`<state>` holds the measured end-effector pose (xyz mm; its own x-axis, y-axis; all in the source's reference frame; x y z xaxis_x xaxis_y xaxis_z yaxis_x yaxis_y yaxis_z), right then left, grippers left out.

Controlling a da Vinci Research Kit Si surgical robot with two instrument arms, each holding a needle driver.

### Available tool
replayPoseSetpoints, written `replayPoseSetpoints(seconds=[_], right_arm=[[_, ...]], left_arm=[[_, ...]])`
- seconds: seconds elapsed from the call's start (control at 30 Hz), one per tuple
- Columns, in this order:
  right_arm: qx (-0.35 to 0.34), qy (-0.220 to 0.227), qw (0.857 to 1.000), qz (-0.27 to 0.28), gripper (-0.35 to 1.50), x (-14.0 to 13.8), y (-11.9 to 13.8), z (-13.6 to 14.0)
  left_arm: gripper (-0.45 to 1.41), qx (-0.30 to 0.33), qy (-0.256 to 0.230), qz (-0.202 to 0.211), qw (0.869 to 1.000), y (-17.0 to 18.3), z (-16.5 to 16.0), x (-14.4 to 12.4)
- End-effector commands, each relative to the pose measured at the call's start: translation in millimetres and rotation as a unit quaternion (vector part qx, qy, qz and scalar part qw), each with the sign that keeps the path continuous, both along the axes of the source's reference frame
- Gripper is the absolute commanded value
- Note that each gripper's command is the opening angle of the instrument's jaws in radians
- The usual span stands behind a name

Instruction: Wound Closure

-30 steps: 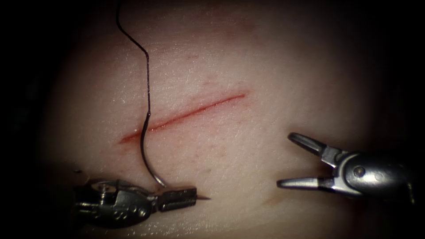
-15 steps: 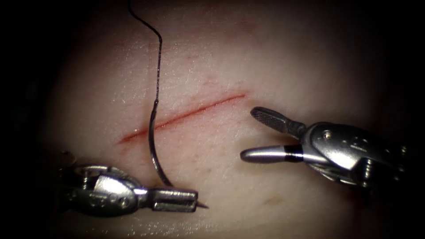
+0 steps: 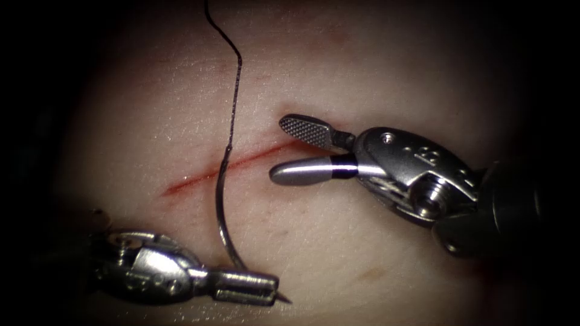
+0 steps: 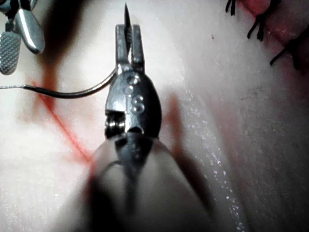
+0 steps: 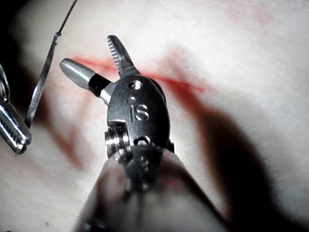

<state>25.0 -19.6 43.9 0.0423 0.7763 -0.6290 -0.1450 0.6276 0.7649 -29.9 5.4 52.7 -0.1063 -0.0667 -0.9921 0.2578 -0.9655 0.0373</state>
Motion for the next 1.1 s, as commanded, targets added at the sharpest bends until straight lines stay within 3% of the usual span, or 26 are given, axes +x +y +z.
replayPoseSetpoints(seconds=[0.03,0.67,0.93,1.1], right_arm=[[0.003,0.006,1.0,-0.002,0.81,0.9,-0.8,0.6],[0.052,0.074,0.996,-0.027,0.96,2.4,-1.7,0.2],[0.051,0.071,0.996,-0.021,0.88,3.5,-1.4,0.6],[0.049,0.071,0.996,-0.019,0.61,3.8,-1.6,0.8]], left_arm=[[-0.45,0.0,-0.002,0.0,1.0,-0.5,0.5,-0.6],[-0.45,-0.021,-0.007,0.02,1.0,0.3,0.5,-0.5],[-0.45,-0.028,-0.006,0.024,0.999,0.0,-0.1,-0.7],[-0.45,-0.03,-0.008,0.025,0.999,0.0,-0.3,-0.7]])
